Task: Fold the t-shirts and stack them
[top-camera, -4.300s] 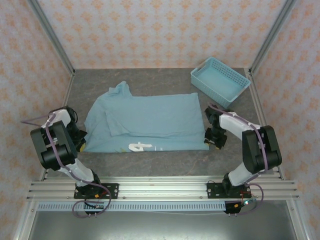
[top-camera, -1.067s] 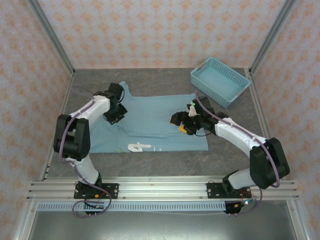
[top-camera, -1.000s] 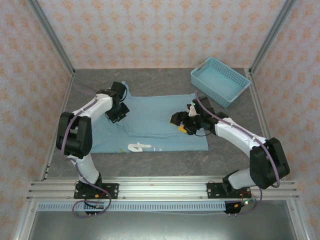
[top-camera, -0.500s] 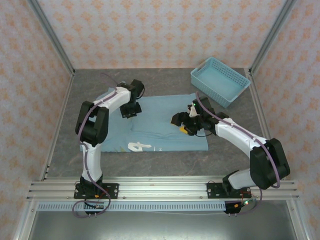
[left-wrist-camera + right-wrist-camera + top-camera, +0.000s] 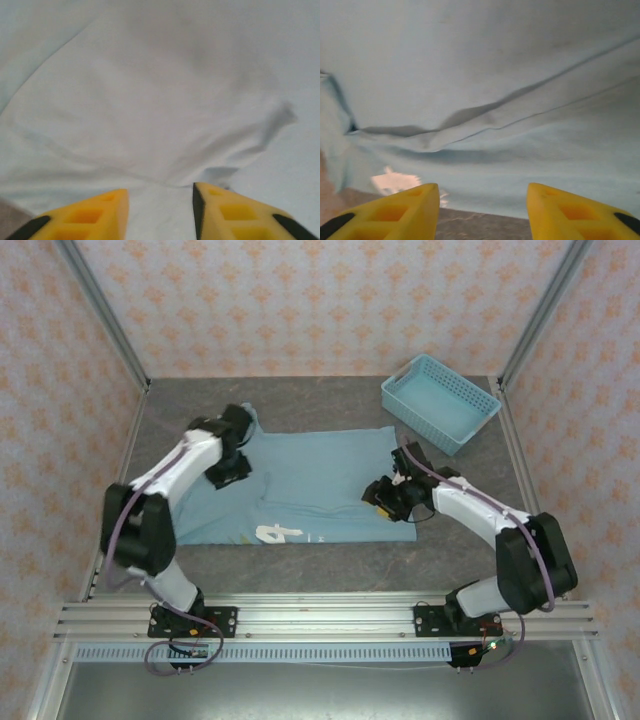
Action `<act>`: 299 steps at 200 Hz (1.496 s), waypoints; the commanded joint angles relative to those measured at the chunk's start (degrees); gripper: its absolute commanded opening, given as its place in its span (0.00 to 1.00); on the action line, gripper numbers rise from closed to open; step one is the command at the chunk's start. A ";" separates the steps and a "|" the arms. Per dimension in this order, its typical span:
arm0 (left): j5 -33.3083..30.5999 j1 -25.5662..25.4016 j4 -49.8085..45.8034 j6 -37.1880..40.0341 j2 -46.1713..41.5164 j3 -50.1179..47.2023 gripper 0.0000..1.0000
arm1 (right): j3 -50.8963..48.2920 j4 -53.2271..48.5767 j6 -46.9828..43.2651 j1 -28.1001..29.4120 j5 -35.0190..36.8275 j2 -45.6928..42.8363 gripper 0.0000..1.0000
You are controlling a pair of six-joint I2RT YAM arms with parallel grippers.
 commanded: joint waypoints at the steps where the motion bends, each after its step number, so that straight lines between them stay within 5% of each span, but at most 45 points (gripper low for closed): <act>1: 7.42 7.02 2.82 -3.79 -1.84 -10.70 0.27 | 0.75 -4.81 0.16 -0.21 5.09 3.53 0.42; 20: 8.41 12.45 4.64 -3.40 -2.19 -14.90 0.25 | 2.53 -7.44 -0.79 -0.35 7.73 7.34 0.37; 76: -4.66 22.91 2.95 0.17 6.77 -14.48 0.21 | 5.92 -17.09 -5.11 -0.52 14.89 14.85 0.33; 161: -1.05 23.67 2.08 -1.70 -0.10 -20.92 0.21 | 1.23 -20.94 -5.11 2.46 12.20 9.81 0.37; 182: -1.14 22.90 -0.79 -2.25 -2.80 -15.85 0.24 | 3.72 -20.92 -4.57 2.40 13.99 6.23 0.42; 222: 3.15 19.57 0.87 -6.47 -3.87 -2.24 0.47 | 12.54 -15.36 -4.83 -0.10 19.45 5.29 0.50; 275: 11.84 15.89 12.53 -11.73 14.52 17.93 0.51 | 28.64 -8.52 -9.00 -5.81 27.62 18.61 0.51; 299: 13.63 15.80 9.27 -11.54 24.54 28.03 0.47 | 35.24 -8.27 -10.16 -8.15 31.46 25.62 0.51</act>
